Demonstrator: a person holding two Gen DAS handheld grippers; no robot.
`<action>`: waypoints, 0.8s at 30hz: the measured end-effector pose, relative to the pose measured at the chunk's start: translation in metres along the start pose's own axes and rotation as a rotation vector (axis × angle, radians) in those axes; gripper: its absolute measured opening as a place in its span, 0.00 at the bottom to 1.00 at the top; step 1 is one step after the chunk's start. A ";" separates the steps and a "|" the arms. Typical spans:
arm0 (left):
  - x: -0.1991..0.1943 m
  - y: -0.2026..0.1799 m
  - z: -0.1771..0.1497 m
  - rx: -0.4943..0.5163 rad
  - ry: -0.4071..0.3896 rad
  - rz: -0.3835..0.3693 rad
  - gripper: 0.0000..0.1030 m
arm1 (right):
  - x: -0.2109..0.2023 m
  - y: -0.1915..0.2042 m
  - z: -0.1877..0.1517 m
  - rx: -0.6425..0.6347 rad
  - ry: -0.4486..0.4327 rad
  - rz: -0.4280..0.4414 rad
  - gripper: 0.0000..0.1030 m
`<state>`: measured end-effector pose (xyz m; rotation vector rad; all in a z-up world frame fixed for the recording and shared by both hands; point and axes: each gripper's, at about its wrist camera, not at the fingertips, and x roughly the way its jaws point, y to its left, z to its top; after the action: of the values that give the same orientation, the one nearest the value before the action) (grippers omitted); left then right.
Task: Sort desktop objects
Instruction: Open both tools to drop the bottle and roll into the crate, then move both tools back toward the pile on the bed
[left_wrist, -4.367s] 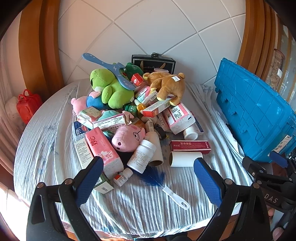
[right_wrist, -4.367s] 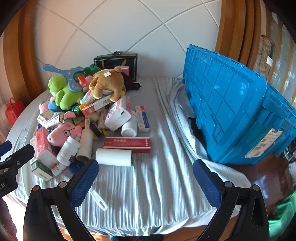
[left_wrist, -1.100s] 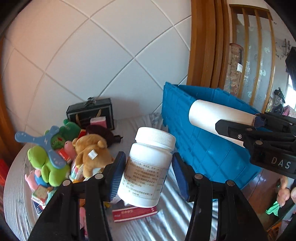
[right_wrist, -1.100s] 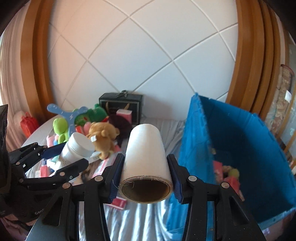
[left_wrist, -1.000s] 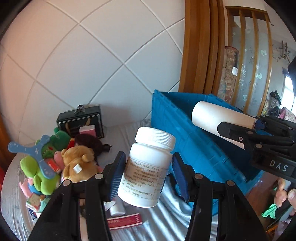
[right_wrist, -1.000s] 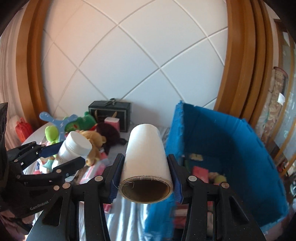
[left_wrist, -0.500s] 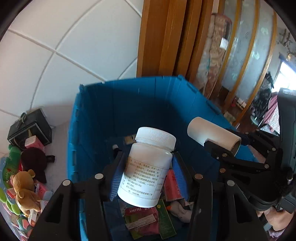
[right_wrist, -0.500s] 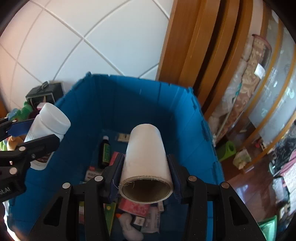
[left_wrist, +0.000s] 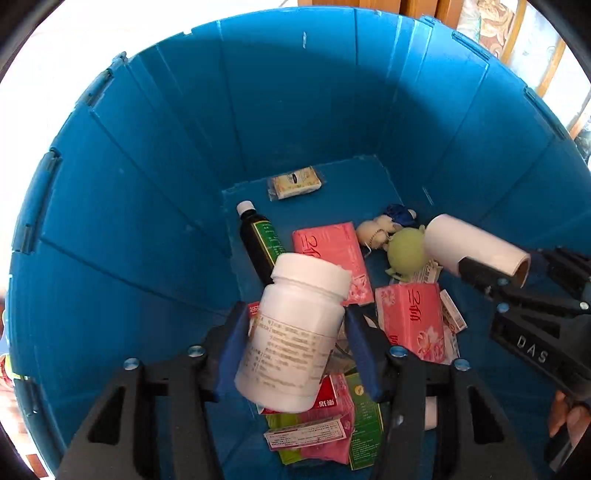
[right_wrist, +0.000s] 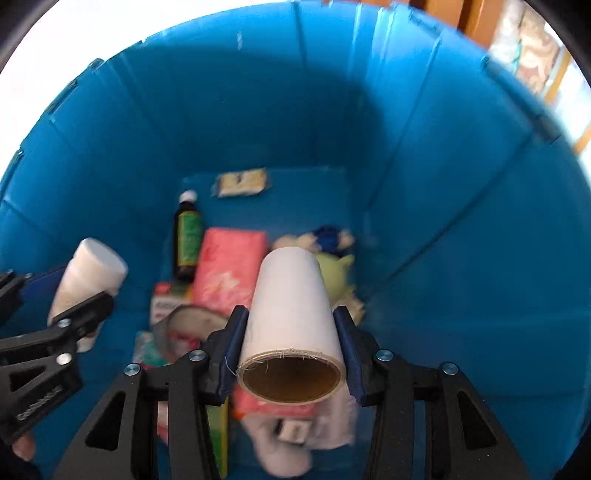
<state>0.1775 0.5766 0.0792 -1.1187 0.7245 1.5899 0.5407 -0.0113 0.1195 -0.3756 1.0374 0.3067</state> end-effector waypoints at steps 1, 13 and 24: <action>-0.001 0.001 -0.001 -0.006 -0.002 0.007 0.69 | -0.002 0.000 -0.001 -0.005 -0.010 -0.002 0.45; -0.009 -0.007 0.016 0.030 -0.063 0.022 0.72 | -0.006 0.012 0.010 -0.080 -0.058 -0.034 0.83; -0.105 0.015 -0.003 -0.010 -0.272 -0.091 0.72 | -0.077 0.023 0.006 -0.093 -0.228 -0.004 1.00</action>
<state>0.1693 0.5288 0.1731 -0.9064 0.4797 1.6286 0.4991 0.0061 0.1857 -0.4162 0.8010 0.3862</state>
